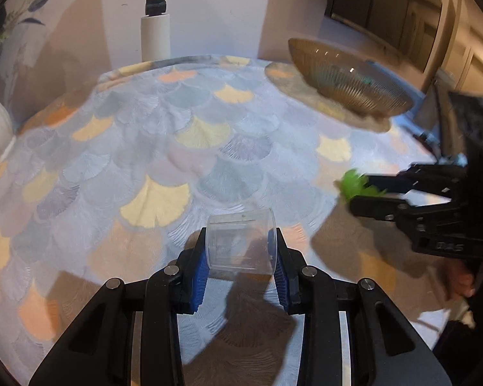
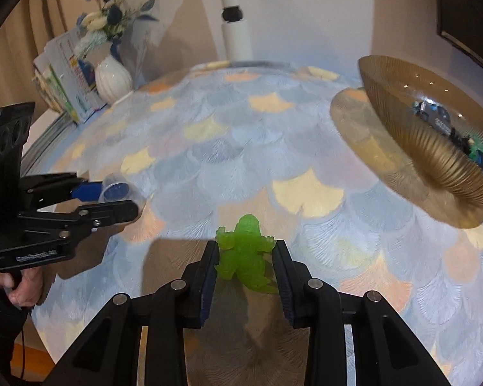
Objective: Organize rigid objects
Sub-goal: 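Grasp the green frog with the right tool while the left tool grasps the clear cup, then carry the green frog and clear cup over the amber bowl and open both tools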
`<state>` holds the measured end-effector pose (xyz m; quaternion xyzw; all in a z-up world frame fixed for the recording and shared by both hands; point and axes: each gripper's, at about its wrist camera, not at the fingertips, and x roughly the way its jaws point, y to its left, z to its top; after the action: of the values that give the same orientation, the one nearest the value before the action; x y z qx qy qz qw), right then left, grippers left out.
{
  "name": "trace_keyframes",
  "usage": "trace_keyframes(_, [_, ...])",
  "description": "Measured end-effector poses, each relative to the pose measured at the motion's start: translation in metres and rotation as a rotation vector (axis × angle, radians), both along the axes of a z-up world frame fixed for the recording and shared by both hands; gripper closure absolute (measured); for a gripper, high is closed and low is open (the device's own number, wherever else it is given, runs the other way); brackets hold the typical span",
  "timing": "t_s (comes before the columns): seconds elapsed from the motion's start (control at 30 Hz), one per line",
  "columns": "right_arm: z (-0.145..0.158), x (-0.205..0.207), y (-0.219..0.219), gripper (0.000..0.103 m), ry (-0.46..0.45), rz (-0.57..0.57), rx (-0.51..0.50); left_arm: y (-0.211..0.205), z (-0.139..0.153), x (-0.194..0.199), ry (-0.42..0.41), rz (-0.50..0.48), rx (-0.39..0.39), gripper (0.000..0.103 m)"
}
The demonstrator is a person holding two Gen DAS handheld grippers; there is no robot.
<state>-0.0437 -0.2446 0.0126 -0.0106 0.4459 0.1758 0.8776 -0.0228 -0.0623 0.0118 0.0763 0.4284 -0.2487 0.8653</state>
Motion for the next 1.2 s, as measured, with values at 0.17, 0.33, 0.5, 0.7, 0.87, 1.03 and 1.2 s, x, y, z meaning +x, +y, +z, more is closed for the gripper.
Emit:
trace_keyframes(0.17, [-0.002,-0.003,0.005,0.025,-0.002,0.028,-0.013,-0.005,-0.001,-0.005,0.001,-0.035,0.016,0.061])
trace_keyframes(0.33, [-0.003,0.001,-0.002,0.025,0.001,-0.016,-0.005,-0.006,0.002,-0.007,-0.021,-0.023,0.027,0.034])
trace_keyframes(0.5, [-0.003,0.002,-0.002,0.045,0.001,-0.033,-0.015,-0.005,0.002,-0.007,-0.016,-0.019,0.014,0.034])
trace_keyframes(0.7, [-0.002,-0.002,0.005,0.07,-0.021,-0.007,-0.035,0.002,0.007,-0.01,-0.037,0.009,-0.013,0.044])
trace_keyframes(0.87, [0.0,-0.006,0.01,0.07,-0.035,0.028,-0.038,-0.005,0.007,-0.012,-0.052,0.012,0.024,0.072])
trace_keyframes(1.03, [0.01,-0.011,-0.003,0.07,-0.064,0.007,0.03,-0.016,0.035,-0.013,-0.088,-0.019,-0.017,0.072])
trace_keyframes(1.2, [0.05,-0.012,-0.043,0.07,-0.113,-0.068,0.111,-0.054,0.092,0.006,-0.171,-0.097,-0.132,0.072])
